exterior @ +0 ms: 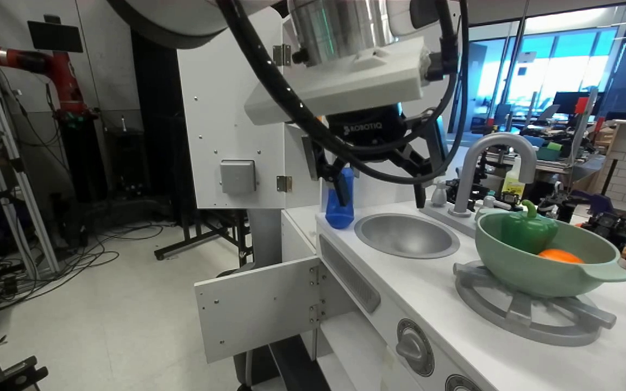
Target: Open top cabinet door then put the blue container and the green pepper in the bottom compartment of the top cabinet respectively
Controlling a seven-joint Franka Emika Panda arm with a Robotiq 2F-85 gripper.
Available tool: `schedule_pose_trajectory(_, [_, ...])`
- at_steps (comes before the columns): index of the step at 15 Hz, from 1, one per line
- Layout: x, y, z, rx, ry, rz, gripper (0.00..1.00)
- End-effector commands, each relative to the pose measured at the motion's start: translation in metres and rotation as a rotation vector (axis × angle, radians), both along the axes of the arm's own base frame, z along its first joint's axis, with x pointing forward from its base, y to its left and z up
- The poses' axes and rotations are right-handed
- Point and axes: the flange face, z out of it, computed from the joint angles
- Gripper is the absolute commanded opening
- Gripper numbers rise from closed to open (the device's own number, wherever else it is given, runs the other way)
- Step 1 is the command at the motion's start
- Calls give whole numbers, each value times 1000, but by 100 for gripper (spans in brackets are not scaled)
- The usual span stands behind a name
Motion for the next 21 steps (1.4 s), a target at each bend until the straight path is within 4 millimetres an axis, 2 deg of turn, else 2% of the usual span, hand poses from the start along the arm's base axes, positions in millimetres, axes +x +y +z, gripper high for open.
schedule_pose_trajectory(1, [10,6,-3,97,-5,102,100])
schedule_pose_trajectory(3, [17,20,8,152,-4,137,100])
schedule_pose_trajectory(5, [15,16,4,183,-9,161,100])
schedule_pose_trajectory(6, [21,23,13,193,-1,167,100])
schedule_pose_trajectory(8, [26,15,4,211,0,175,100])
schedule_pose_trajectory(10, [38,27,10,221,20,183,100])
schedule_pose_trajectory(11, [40,23,0,227,23,190,100])
schedule_pose_trajectory(13, [52,36,1,230,34,192,100])
schedule_pose_trajectory(15, [61,36,-14,231,32,199,100])
schedule_pose_trajectory(16, [68,43,-10,230,37,196,100])
schedule_pose_trajectory(18, [76,37,-24,241,34,203,100])
schedule_pose_trajectory(19, [83,47,-18,239,39,201,100])
schedule_pose_trajectory(21, [92,44,-29,249,32,204,100])
